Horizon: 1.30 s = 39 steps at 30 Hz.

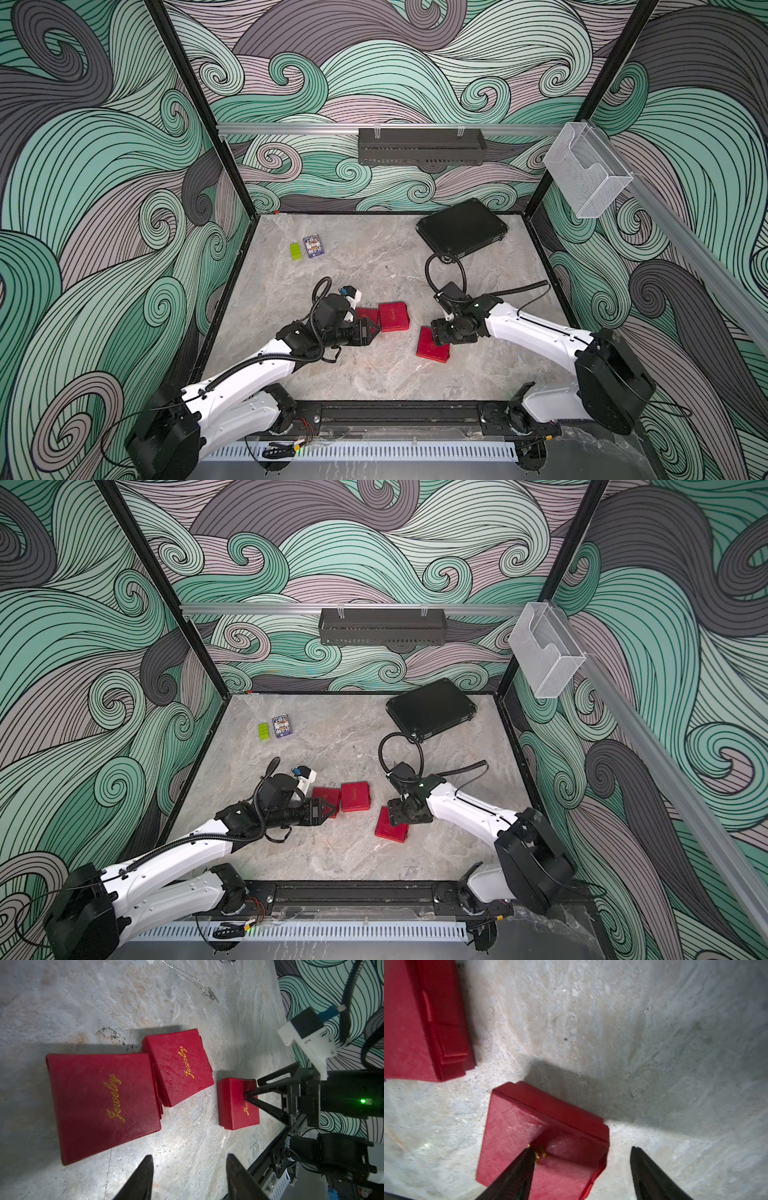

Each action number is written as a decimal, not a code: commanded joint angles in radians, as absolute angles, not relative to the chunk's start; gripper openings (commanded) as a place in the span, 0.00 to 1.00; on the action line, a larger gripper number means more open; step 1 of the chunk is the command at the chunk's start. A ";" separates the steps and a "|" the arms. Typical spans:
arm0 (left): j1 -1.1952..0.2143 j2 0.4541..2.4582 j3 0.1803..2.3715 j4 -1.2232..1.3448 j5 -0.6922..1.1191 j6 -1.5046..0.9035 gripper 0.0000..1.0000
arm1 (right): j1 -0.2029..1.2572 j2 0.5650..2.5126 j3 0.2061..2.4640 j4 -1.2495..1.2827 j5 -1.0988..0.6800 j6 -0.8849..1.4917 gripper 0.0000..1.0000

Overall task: Take the necklace out of the lift-off lid jewelry box
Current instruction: Close the lid on the jewelry box, then pick up the jewelry box from the center of the board.

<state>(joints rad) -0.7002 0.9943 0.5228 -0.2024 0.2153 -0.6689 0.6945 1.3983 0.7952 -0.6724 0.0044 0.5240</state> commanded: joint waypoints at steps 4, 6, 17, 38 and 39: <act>-0.681 0.945 0.526 -0.235 0.191 -0.626 0.61 | 0.734 1.348 0.831 -0.767 0.035 0.557 0.97; -0.679 0.936 0.523 -0.235 0.185 -0.618 0.63 | 0.751 1.332 0.829 -0.754 0.021 0.591 0.98; -0.672 0.926 0.510 -0.226 0.193 -0.581 0.71 | 0.840 1.358 0.761 -0.568 0.090 0.830 0.99; -0.666 0.930 0.485 -0.191 0.218 -0.569 0.78 | 0.893 1.498 0.760 -0.494 0.140 0.905 0.99; -0.667 0.930 0.485 -0.192 0.218 -0.569 0.78 | 0.893 1.510 0.769 -0.504 0.142 0.896 0.98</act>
<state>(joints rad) -0.6762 0.9272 0.4801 -0.2047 0.2104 -0.5861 0.8883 1.4715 0.7528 -0.4751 0.1173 0.9176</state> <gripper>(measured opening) 0.780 0.985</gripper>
